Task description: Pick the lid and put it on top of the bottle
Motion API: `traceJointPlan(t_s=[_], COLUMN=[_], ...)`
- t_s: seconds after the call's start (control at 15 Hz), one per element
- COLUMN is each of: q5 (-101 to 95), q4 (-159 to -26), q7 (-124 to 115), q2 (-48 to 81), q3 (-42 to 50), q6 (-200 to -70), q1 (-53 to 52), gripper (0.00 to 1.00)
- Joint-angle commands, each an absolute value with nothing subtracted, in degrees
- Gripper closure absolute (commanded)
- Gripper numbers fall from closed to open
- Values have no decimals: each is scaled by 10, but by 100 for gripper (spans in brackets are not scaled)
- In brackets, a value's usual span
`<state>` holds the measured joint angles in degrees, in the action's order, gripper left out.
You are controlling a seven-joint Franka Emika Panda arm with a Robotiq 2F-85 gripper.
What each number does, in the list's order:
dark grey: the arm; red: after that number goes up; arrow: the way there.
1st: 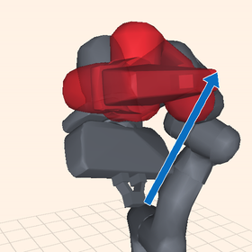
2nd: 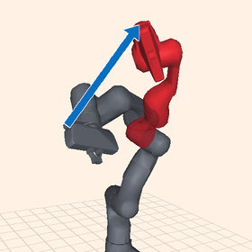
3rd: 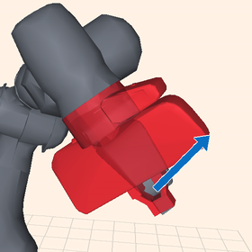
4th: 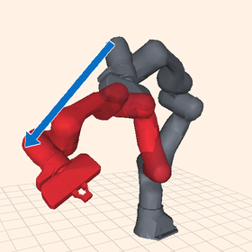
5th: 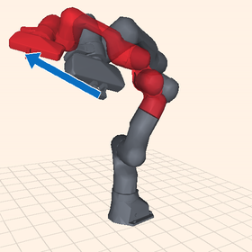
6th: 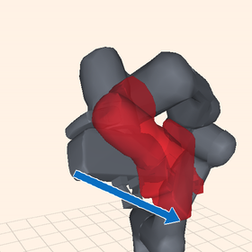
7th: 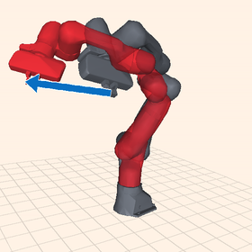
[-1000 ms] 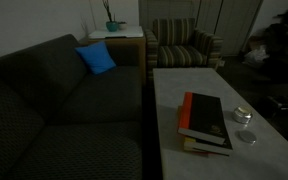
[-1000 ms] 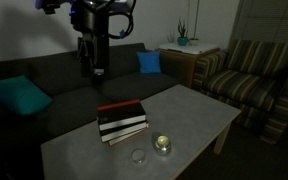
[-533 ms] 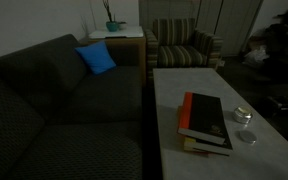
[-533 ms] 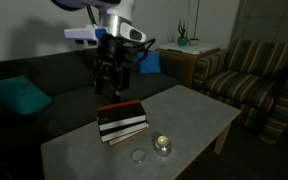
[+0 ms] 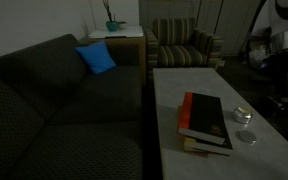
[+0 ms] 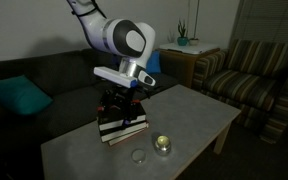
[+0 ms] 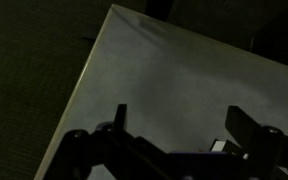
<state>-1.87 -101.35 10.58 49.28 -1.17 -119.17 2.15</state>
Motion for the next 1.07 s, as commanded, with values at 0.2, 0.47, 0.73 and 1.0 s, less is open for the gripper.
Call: traceJointPlan(t_s=[0.2, 0.47, 0.73, 1.0], q5=[-25, -20, -19, -25], q4=[-983, -864, -751, -748], q7=[99, 129, 173, 166], q2=[518, 647, 772, 795], q3=[-11, -16, -22, -15], q6=[-1181, -1132, -1083, -1094], q1=[17, 34, 56, 51], gripper=[0, 0, 0, 0])
